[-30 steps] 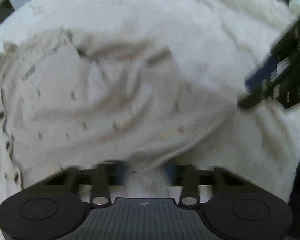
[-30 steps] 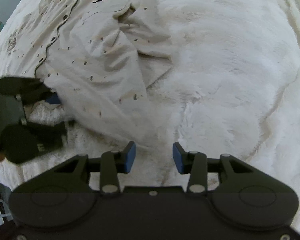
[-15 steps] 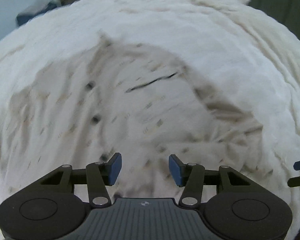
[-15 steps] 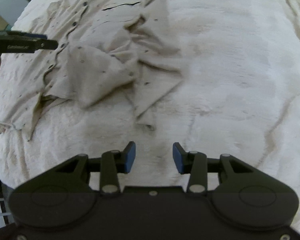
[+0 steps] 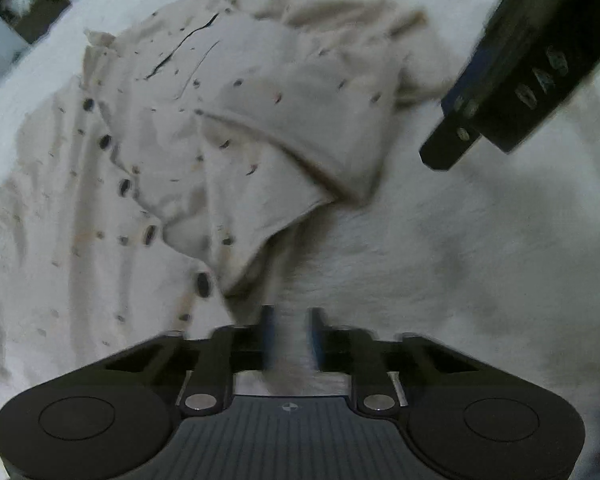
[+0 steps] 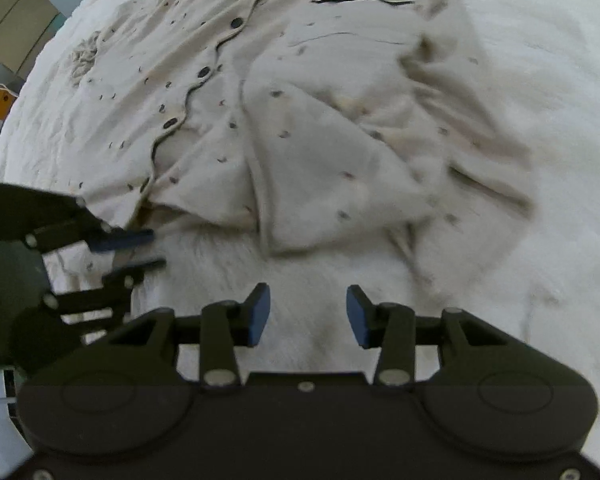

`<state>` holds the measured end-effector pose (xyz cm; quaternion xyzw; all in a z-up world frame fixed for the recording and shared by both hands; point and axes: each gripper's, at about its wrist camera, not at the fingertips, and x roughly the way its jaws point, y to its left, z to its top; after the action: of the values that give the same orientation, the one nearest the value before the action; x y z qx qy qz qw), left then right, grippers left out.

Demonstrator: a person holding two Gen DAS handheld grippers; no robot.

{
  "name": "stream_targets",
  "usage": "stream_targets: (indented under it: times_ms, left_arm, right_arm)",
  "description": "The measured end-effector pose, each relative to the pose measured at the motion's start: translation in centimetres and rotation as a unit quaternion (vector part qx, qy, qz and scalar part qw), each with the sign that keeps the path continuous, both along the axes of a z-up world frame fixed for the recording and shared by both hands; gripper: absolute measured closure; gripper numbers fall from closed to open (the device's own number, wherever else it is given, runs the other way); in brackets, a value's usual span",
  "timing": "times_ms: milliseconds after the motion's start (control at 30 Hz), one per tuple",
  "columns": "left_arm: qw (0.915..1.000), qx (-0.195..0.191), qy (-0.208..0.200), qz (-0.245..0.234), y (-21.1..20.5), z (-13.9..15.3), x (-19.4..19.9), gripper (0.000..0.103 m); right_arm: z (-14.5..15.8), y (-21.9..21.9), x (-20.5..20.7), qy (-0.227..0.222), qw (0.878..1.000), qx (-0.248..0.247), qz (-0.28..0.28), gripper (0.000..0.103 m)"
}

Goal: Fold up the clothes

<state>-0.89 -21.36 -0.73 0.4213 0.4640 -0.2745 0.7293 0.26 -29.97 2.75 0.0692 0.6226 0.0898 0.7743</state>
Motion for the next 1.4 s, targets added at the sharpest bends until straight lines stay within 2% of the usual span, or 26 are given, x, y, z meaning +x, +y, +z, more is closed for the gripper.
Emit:
stream_targets:
  times_ms: [133, 300, 333, 367, 400, 433, 533, 600, 767, 900, 1000, 1100, 1133, 1167, 1200, 1233, 1333, 1400]
  left_arm:
    - [0.9998, 0.009, -0.013, -0.015, 0.0, -0.5, 0.1, 0.094]
    - [0.9994, 0.015, -0.026, -0.02, 0.3, -1.0, -0.2, 0.09]
    - [0.9998, 0.008, -0.015, -0.013, 0.6, -1.0, -0.1, 0.094]
    - [0.9999, 0.004, -0.009, -0.011, 0.6, -1.0, 0.0, 0.099]
    - [1.0, -0.005, -0.004, -0.007, 0.8, -0.8, 0.2, 0.101]
    - [0.9999, -0.014, 0.001, -0.003, 1.0, -0.6, 0.4, 0.101]
    - [0.9991, -0.041, -0.002, -0.007, 1.5, 0.8, 0.2, 0.102]
    - [0.9964, -0.078, -0.006, -0.032, 2.5, 3.2, -0.9, 0.102]
    - [0.9895, -0.109, -0.013, -0.094, 4.3, 6.4, -4.3, 0.102]
    - [0.9864, -0.09, 0.016, -0.136, 5.7, 5.8, -8.0, 0.102]
    - [0.9858, -0.065, 0.044, -0.149, 6.1, 4.4, -8.6, 0.102]
    - [0.9839, -0.025, 0.071, -0.162, 6.0, 2.8, -8.8, 0.101]
    - [0.9839, -0.025, 0.07, -0.163, 5.9, 2.8, -8.8, 0.098]
    - [0.9833, -0.036, 0.074, -0.162, 5.8, 3.2, -8.7, 0.095]
    - [0.9826, -0.048, 0.078, -0.162, 5.6, 3.7, -8.6, 0.085]
    - [0.9814, -0.068, 0.086, -0.157, 5.5, 4.4, -8.4, 0.079]
    - [0.9814, -0.115, 0.081, -0.13, 5.3, 6.7, -8.0, 0.078]
    - [0.9834, -0.136, 0.065, -0.1, 5.2, 8.3, -7.7, 0.076]
  right_arm:
    - [-1.6, 1.3, 1.9, 0.01, 0.999, -0.004, -0.032, 0.063]
    - [-3.9, 3.2, 3.1, 0.039, 0.998, -0.016, -0.035, 0.064]
    - [-4.1, 3.2, 3.1, 0.041, 0.998, -0.021, -0.037, 0.071]
    - [-4.2, 3.1, 3.1, 0.044, 0.998, -0.026, -0.037, 0.096]
    - [-4.2, 3.0, 3.0, 0.048, 0.998, -0.032, -0.038, 0.103]
    - [-3.8, 2.6, 2.7, 0.046, 0.997, -0.037, -0.04, 0.103]
    - [-1.2, 1.2, 1.1, 0.018, 0.998, -0.042, -0.033, 0.103]
    - [1.1, -0.2, -0.4, -0.001, 0.999, -0.048, -0.026, 0.103]
    - [6.4, -5.6, -4.9, -0.033, 0.995, -0.09, -0.024, 0.103]
    - [6.0, -8.7, -7.0, -0.014, 0.99, -0.14, -0.003, 0.103]
    - [4.0, -9.4, -8.4, 0.007, 0.982, -0.182, 0.042, 0.103]
    - [2.2, -9.6, -9.0, 0.036, 0.975, -0.206, 0.071, 0.103]
    - [2.2, -9.7, -9.2, 0.035, 0.974, -0.208, 0.077, 0.101]
    - [2.4, -10.0, -9.5, 0.03, 0.974, -0.21, 0.077, 0.094]
    - [2.7, -10.4, -9.6, 0.025, 0.976, -0.204, 0.067, 0.091]
    - [3.0, -10.7, -9.6, 0.021, 0.979, -0.196, 0.058, 0.092]
    - [4.8, -11.6, -9.7, -0.014, 0.988, -0.151, 0.011, 0.088]
    - [5.5, -11.3, -9.5, -0.033, 0.991, -0.128, 0.006, 0.078]
